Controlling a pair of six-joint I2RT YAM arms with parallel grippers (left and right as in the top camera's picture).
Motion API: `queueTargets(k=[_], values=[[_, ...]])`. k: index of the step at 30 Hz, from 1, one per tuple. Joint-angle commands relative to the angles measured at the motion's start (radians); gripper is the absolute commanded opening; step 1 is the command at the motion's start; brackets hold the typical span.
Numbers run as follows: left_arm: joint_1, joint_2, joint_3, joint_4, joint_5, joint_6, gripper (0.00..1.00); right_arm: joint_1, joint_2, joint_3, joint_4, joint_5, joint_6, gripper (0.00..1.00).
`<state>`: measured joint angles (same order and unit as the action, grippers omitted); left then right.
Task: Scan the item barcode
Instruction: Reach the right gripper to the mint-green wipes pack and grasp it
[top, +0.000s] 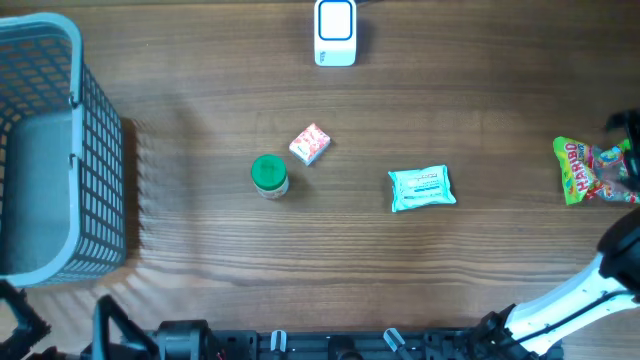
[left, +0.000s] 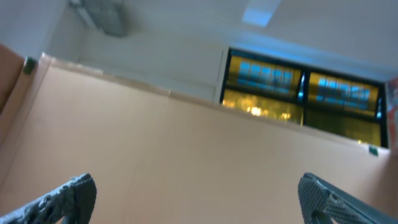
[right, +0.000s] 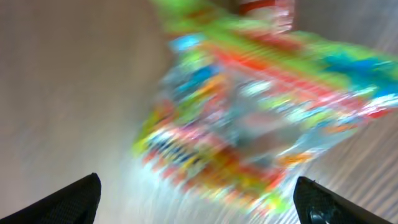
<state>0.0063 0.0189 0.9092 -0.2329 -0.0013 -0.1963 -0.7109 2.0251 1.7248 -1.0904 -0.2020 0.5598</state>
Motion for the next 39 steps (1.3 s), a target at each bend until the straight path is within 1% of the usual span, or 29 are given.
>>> queueTargets(k=[1, 4, 7, 8, 12, 13, 15, 17, 19, 22, 25, 29, 31, 33, 35, 39], values=[[-0.006, -0.014, -0.002, -0.027, 0.012, -0.046, 1.0, 0.188, -0.192, 0.04, -0.033, 0.023, -0.087, 1.0], [-0.017, -0.014, -0.002, -0.033, 0.021, -0.058, 1.0, 0.379, -0.282, 0.04, -0.088, 0.151, -0.053, 1.0], [-0.029, -0.014, -0.002, -0.08, 0.06, -0.058, 1.0, 0.604, -0.329, 0.04, -0.137, 0.169, -0.038, 0.99], [-0.03, -0.014, -0.002, -0.104, 0.069, -0.057, 1.0, 0.666, -0.332, 0.04, -0.153, 0.171, -0.024, 0.98], [-0.032, -0.014, -0.002, -0.206, 0.071, -0.058, 1.0, 0.868, -0.33, 0.01, -0.195, 0.195, 0.083, 0.96], [-0.032, -0.014, -0.005, -0.217, 0.043, -0.058, 1.0, 0.961, -0.33, -0.027, -0.194, 0.271, 0.15, 0.96], [-0.032, -0.014, -0.005, -0.267, -0.006, -0.05, 1.0, 1.046, -0.329, -0.073, -0.194, 0.388, 0.237, 0.97], [-0.032, -0.014, -0.005, -0.363, -0.011, -0.051, 1.0, 1.112, -0.329, -0.124, -0.192, 0.445, 0.307, 0.93], [-0.032, -0.014, -0.009, -0.441, -0.017, -0.05, 1.0, 1.176, -0.329, -0.2, -0.161, 0.446, 0.357, 0.87], [-0.032, -0.014, -0.031, -0.484, -0.04, -0.046, 1.0, 1.25, -0.329, -0.333, -0.066, 0.467, 0.403, 0.82], [-0.032, -0.014, -0.065, -0.483, -0.045, -0.045, 1.0, 1.298, -0.327, -0.485, 0.036, 0.534, 0.509, 0.76], [-0.032, -0.014, -0.077, -0.503, -0.045, -0.046, 1.0, 1.306, -0.327, -0.599, 0.12, 0.577, 0.521, 0.73], [-0.032, -0.014, -0.077, -0.52, -0.045, -0.047, 1.0, 1.305, -0.327, -0.64, 0.179, 0.604, 0.502, 0.7], [-0.032, -0.014, -0.077, -0.537, -0.045, -0.047, 1.0, 1.305, -0.322, -0.668, 0.243, 0.609, 0.444, 0.68], [-0.032, -0.014, -0.077, -0.551, -0.045, -0.047, 1.0, 1.305, -0.311, -0.693, 0.299, 0.61, 0.38, 0.68], [-0.032, -0.014, -0.077, -0.558, -0.045, -0.046, 1.0, 1.305, -0.273, -0.705, 0.359, 0.637, 0.289, 0.68]])
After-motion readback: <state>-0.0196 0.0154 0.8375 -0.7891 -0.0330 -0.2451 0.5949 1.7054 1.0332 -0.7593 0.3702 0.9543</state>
